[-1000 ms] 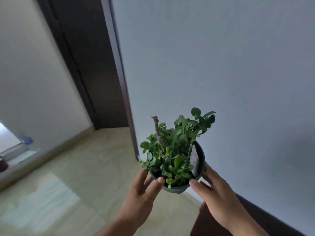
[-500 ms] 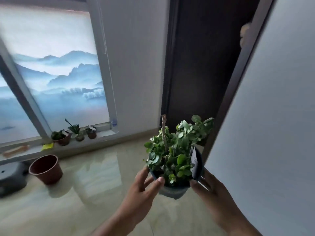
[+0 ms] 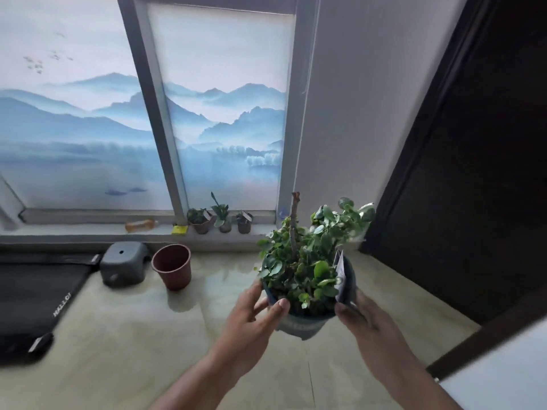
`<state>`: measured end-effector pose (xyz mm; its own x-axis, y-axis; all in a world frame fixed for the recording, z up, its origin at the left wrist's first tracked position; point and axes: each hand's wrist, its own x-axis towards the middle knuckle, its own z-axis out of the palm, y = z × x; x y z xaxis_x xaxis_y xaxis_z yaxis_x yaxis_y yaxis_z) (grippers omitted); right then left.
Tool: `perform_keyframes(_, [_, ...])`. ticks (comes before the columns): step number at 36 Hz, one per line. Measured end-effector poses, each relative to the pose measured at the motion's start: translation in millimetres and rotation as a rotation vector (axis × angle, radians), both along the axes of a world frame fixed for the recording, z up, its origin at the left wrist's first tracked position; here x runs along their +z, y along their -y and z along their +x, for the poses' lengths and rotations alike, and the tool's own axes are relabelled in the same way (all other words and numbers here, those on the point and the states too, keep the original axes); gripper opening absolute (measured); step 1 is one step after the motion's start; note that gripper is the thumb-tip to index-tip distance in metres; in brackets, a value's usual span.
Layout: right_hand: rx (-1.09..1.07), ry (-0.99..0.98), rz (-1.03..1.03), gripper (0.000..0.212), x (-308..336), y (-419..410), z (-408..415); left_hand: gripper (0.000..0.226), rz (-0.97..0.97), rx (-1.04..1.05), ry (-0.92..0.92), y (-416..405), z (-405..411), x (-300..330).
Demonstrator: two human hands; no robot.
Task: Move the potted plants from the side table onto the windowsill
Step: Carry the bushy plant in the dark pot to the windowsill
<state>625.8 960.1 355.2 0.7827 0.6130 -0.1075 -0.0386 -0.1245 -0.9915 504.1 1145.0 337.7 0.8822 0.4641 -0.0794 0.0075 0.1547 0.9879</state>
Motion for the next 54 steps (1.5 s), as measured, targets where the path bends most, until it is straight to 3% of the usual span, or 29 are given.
perform_keyframes(3, [0.025, -0.04, 0.037, 0.043, -11.3, -28.5, 33.0, 0.04, -0.003, 0.028, -0.013, -23.9, 26.1, -6.2])
perform_keyframes(6, [0.065, -0.091, 0.086, 0.061, -17.6, -51.9, 67.2, 0.04, 0.028, 0.053, -0.044, -45.2, 54.9, -11.8])
perform_keyframes(9, [0.106, -0.09, 0.077, 0.042, -30.8, -75.3, 110.9, 0.045, 0.031, 0.07, -0.073, -65.7, 89.7, -13.7])
perform_keyframes(19, [0.147, -0.132, 0.027, 0.042, -30.1, -150.3, 225.9, 0.056, -0.029, 0.152, -0.113, -128.9, 194.9, -19.9])
perform_keyframes(27, [0.192, -0.142, -0.028, 0.04, -44.1, -217.3, 295.4, 0.042, -0.077, 0.183, -0.122, -189.0, 258.4, -36.6])
perform_keyframes(33, [0.179, -0.14, -0.062, 0.038, -58.6, -297.1, 350.4, 0.051, -0.106, 0.17, -0.139, -271.2, 319.4, -65.8])
perform_keyframes(41, [0.166, -0.142, -0.098, 0.034, -80.4, -395.4, 428.4, 0.04, -0.117, 0.157, -0.154, -366.1, 393.3, -77.8])
perform_keyframes(54, [0.172, -0.223, -0.155, 0.034, -126.6, -472.2, 552.5, 0.038, -0.094, 0.125, -0.299, -449.9, 516.0, -116.1])
